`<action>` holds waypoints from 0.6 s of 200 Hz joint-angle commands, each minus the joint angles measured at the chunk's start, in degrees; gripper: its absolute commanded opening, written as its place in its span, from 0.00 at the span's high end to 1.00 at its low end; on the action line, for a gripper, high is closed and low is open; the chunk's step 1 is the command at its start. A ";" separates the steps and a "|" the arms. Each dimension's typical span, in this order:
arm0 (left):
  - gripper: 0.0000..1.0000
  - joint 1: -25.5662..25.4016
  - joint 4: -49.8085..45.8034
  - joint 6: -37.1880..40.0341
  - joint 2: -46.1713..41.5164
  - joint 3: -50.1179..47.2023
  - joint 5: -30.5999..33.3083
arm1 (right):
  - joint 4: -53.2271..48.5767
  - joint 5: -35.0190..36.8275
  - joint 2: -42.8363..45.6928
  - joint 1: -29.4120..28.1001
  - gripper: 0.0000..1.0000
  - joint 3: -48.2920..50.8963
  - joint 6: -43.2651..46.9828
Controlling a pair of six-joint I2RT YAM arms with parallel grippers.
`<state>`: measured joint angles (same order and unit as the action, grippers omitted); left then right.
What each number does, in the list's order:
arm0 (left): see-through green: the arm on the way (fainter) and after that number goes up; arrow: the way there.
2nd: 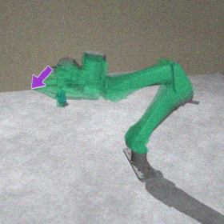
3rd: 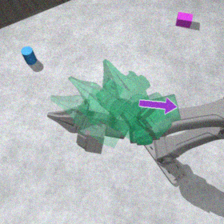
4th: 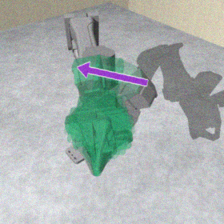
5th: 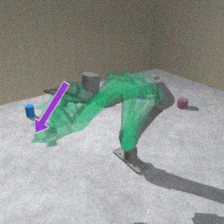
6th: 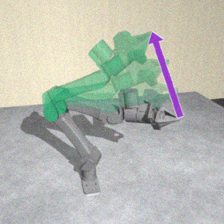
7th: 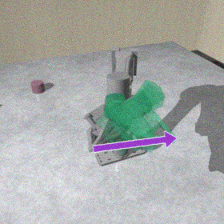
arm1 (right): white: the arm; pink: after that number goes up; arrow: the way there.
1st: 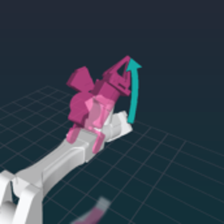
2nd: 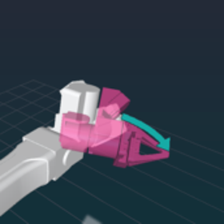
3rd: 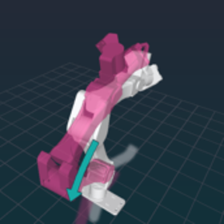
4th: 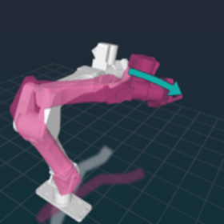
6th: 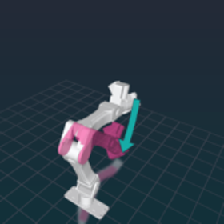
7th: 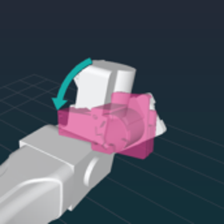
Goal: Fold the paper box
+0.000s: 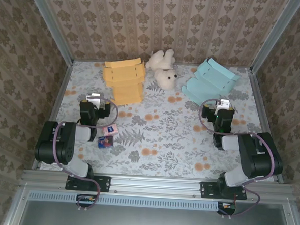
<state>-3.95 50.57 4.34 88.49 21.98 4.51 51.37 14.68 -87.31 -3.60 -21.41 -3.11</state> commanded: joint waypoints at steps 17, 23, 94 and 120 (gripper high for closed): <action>0.00 -0.01 1.73 0.75 -0.44 -0.44 0.49 | 0.02 -0.58 -0.41 -0.08 0.00 -0.83 0.52; 0.00 0.00 1.68 0.72 -0.46 -0.44 0.50 | -0.02 -0.53 -0.45 -0.02 0.00 -0.78 0.57; 0.00 2.29 -1.42 -0.64 -0.44 1.22 -3.76 | -0.55 -1.82 -0.42 0.49 0.00 -1.08 0.30; 0.00 2.90 -1.79 -1.09 -0.47 1.40 -4.51 | -0.92 -2.72 -0.32 0.96 0.00 -1.23 0.04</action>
<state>-1.80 49.17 4.27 88.49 22.04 2.48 51.03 13.87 -87.29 -3.20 -21.41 -3.14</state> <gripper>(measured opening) 0.999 0.999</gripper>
